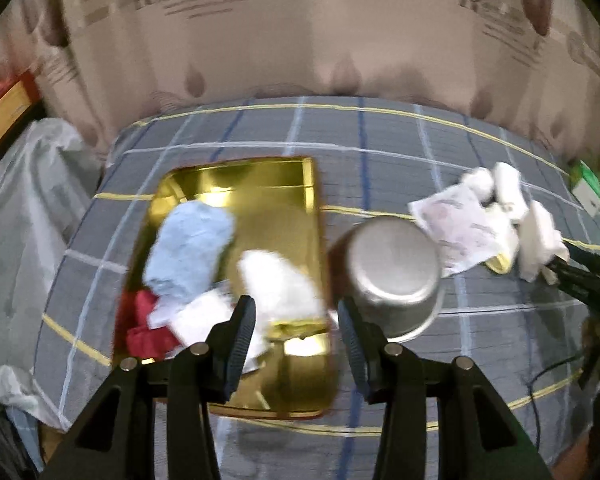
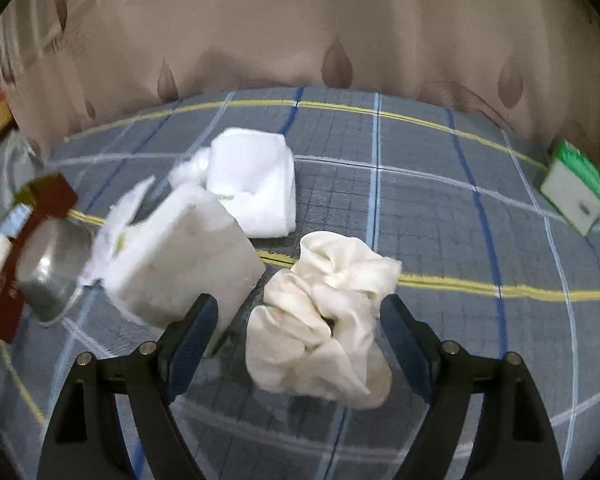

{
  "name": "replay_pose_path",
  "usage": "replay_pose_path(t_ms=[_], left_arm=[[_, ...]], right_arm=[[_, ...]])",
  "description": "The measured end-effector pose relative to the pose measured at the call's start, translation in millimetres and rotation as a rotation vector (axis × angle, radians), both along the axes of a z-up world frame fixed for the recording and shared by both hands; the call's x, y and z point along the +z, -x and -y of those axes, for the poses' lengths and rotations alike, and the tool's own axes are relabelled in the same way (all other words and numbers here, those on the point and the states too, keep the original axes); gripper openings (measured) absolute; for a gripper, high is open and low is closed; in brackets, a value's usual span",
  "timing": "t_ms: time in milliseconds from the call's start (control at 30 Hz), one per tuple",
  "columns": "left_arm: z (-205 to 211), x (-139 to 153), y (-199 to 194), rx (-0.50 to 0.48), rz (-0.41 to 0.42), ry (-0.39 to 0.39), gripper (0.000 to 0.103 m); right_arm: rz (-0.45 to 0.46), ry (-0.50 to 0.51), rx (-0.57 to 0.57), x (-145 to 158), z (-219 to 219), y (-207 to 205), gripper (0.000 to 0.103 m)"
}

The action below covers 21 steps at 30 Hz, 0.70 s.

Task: Organize soft objects
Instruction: 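Grasp the cream satin cloth with the right gripper while the left grasps the white block cloth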

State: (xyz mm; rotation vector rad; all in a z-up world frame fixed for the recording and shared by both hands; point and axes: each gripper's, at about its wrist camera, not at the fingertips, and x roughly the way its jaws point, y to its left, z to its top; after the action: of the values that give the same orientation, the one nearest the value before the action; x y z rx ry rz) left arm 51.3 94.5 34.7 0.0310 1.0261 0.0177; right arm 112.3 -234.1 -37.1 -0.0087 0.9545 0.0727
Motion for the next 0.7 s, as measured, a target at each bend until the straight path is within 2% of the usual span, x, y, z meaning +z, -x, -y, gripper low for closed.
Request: replay_pose_path(t_ms=[100, 133, 200, 267, 433, 500, 700], left_arm=[[21.5, 3.1, -2.8, -0.061, 0.007, -0.006, 0.044], [26.8, 4.4, -2.3, -0.075, 0.009, -0.007, 0.044], [41.5, 5.0, -4.5, -0.123, 0.009, 0.01, 0.044], [59.1, 5.2, -6.6, -0.166, 0.003, 0.035, 0.044], [106.1, 5.1, -12.6, -0.27, -0.008, 0.061, 0.044], [123.3, 6.7, -13.3, -0.309, 0.001, 0.079, 0.044], [181.1, 5.8, -15.2, -0.442, -0.04, 0.17, 0.045]], right_arm=[[-0.011, -0.043, -0.046, -5.7, 11.6, -7.2, 0.078], [-0.017, -0.047, -0.054, -6.9, 13.9, -7.6, 0.071], [-0.037, -0.057, -0.063, -15.9, 20.8, -10.5, 0.064], [-0.014, 0.002, -0.042, -16.6, 16.0, -9.0, 0.061], [0.002, 0.026, -0.027, -15.1, 10.1, -11.8, 0.028], [0.004, 0.009, -0.017, -14.5, 9.2, -9.3, 0.021], [0.005, -0.019, -0.042, -14.5, 20.9, 11.9, 0.017]])
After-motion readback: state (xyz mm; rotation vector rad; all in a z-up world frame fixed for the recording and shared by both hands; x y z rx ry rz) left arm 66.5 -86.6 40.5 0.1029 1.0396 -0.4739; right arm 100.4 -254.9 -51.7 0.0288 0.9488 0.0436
